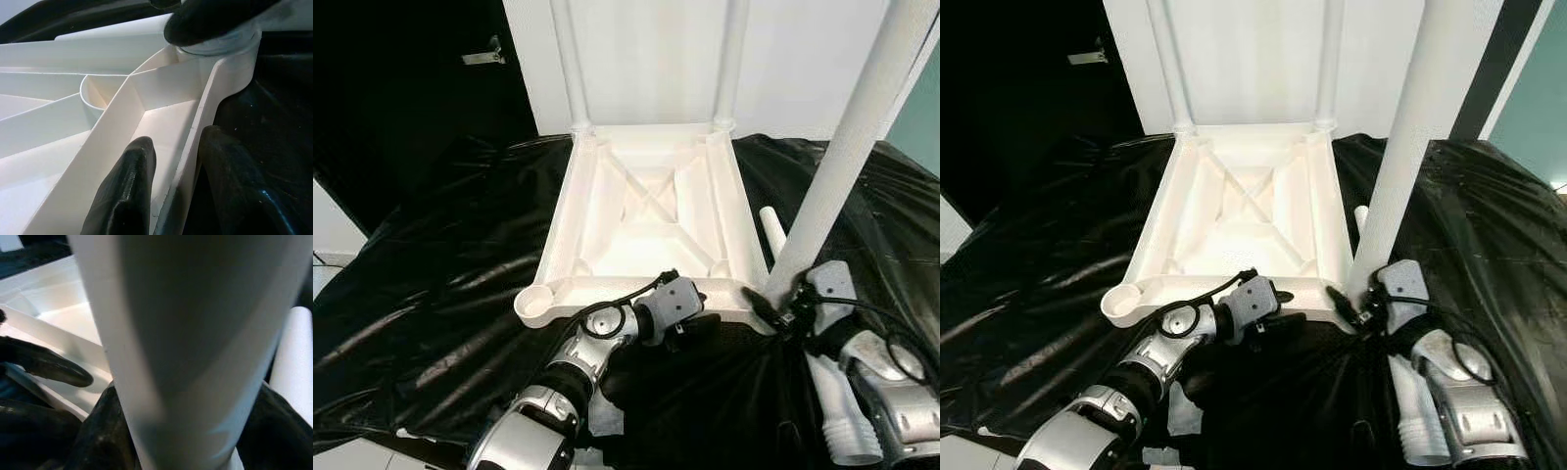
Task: Building children table
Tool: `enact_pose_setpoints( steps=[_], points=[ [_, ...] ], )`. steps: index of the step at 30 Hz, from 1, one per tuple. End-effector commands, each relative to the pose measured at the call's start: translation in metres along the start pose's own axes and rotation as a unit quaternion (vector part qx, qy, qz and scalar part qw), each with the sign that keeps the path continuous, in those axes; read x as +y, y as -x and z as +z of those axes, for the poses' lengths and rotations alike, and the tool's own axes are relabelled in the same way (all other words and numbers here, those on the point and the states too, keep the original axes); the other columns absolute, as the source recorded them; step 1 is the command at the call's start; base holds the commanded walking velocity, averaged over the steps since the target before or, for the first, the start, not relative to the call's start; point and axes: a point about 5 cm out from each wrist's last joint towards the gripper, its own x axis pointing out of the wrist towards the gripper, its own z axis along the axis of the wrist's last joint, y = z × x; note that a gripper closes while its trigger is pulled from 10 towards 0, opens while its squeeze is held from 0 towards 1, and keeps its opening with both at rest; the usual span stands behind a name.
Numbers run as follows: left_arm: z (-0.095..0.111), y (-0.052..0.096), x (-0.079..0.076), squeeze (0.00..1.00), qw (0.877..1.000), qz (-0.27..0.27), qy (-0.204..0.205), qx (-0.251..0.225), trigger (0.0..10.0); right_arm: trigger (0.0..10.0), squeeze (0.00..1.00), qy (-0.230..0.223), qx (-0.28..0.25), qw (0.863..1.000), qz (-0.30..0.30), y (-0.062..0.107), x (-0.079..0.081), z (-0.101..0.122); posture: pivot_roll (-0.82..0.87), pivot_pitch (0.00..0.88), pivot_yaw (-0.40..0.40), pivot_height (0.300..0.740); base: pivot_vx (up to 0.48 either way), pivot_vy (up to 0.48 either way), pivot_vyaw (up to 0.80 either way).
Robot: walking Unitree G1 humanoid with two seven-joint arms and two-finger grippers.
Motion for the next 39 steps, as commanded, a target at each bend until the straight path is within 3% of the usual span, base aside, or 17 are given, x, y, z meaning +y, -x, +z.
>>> enact_pose_setpoints(
  steps=[1, 6, 11, 13, 16, 24, 25, 29, 30, 31, 32, 33, 34, 35, 36, 39],
  points=[
    [-0.03, 0.003, -0.017, 0.0, 0.997, 0.01, 0.049, 0.063, 10.0, 0.0, 0.0, 0.024, 0.014, 0.998, 0.065, -0.003, 0.017, -0.002, -0.08, 0.0, 0.016, 0.74, 0.0, 0.0, 0.0],
    [-0.03, 0.003, -0.017, 0.0, 0.997, 0.009, 0.048, 0.063, 10.0, 0.0, 0.0, 0.011, 0.057, 0.997, 0.053, -0.006, 0.026, -0.017, -0.07, 0.0, 0.022, 0.74, 0.0, 0.0, 0.0],
    [-0.03, 0.005, -0.015, 0.0, 0.997, 0.008, 0.045, 0.065, 10.0, 0.0, 0.0, -0.024, 0.063, 0.998, 0.015, -0.01, 0.036, -0.022, -0.08, 0.0, 0.026, 0.74, 0.0, 0.0, 0.0],
    [-0.03, 0.005, -0.015, 0.0, 0.997, 0.008, 0.045, 0.066, 10.0, 0.0, 0.0, -0.035, 0.059, 0.998, -0.014, -0.013, 0.037, -0.022, -0.08, 0.0, 0.025, 0.74, 0.0, 0.0, 0.0],
    [-0.029, 0.004, -0.015, 0.0, 0.997, 0.007, 0.044, 0.064, 10.0, 0.0, 0.0, -0.087, 0.04, 0.985, -0.144, -0.02, 0.045, -0.023, -0.08, 0.0, 0.023, 0.74, 0.0, 0.0, 0.0],
    [-0.028, 0.002, -0.016, 0.0, 0.997, 0.007, 0.044, 0.062, 10.0, 0.0, 0.0, -0.092, 0.029, 0.973, -0.212, -0.024, 0.053, -0.02, -0.07, 0.0, 0.019, 0.74, 0.0, 0.0, 0.0],
    [-0.029, 0.003, -0.017, 0.0, 0.997, 0.007, 0.045, 0.062, 10.0, 10.0, 0.0, -0.085, 0.035, 0.973, -0.21, -0.026, 0.051, -0.02, -0.07, 0.0, 0.019, 0.74, 0.0, 0.0, 0.0],
    [-0.03, 0.003, -0.018, 0.0, 0.997, 0.006, 0.047, 0.062, 10.0, 10.0, 0.0, -0.079, 0.046, 0.976, -0.197, -0.029, 0.048, -0.019, -0.07, 0.0, 0.017, 0.74, 0.0, 0.0, 0.0],
    [-0.03, 0.003, -0.018, 0.0, 0.997, 0.005, 0.048, 0.062, 10.0, 10.0, 0.84, -0.079, 0.046, 0.976, -0.197, -0.028, 0.047, -0.019, -0.07, 0.0, 0.016, 0.74, 0.0, 0.0, 0.0],
    [-0.03, 0.003, -0.018, 0.0, 0.997, 0.005, 0.048, 0.062, 10.0, 10.0, 0.84, -0.079, 0.046, 0.976, -0.197, -0.028, 0.047, -0.019, -0.07, 0.0, 0.016, 0.74, 0.0, 0.0, 0.0],
    [-0.03, 0.003, -0.019, 0.09, 0.997, 0.001, 0.055, 0.061, 10.0, 10.0, 1.0, -0.08, 0.047, 0.975, -0.203, -0.027, 0.046, -0.018, -0.07, 0.0, 0.015, 0.74, 0.0, 0.0, 0.0],
    [-0.031, 0.004, -0.02, 0.62, 0.996, -0.003, 0.064, 0.059, 10.0, 10.0, 1.0, -0.081, 0.047, 0.973, -0.21, -0.024, 0.045, -0.017, -0.07, 0.0, 0.015, 0.74, 0.0, 0.0, 0.0],
    [-0.031, 0.004, -0.021, 0.62, 0.996, -0.007, 0.069, 0.057, 10.0, 10.0, 1.0, -0.081, 0.048, 0.972, -0.215, -0.022, 0.044, -0.017, -0.07, 0.0, 0.015, 0.74, 0.0, 0.0, 0.0],
    [-0.031, 0.005, -0.021, 1.0, 0.996, -0.012, 0.074, 0.055, 10.0, 10.0, 0.43, -0.08, 0.049, 0.971, -0.22, -0.019, 0.044, -0.016, -0.07, 0.0, 0.015, 0.74, 0.0, 0.0, 0.0],
    [-0.031, 0.005, -0.022, 1.0, 0.995, -0.016, 0.076, 0.055, 10.0, 10.0, 0.0, -0.079, 0.05, 0.97, -0.225, -0.016, 0.043, -0.015, -0.08, 0.0, 0.015, 0.74, 0.0, 0.0, 0.0],
    [-0.032, 0.006, -0.022, 1.0, 0.996, -0.013, 0.068, 0.058, 10.0, 10.0, 0.0, -0.073, 0.048, 0.968, -0.235, -0.009, 0.042, -0.01, -0.09, 0.0, 0.02, 0.74, 0.0, 0.0, 0.0]
  ],
)
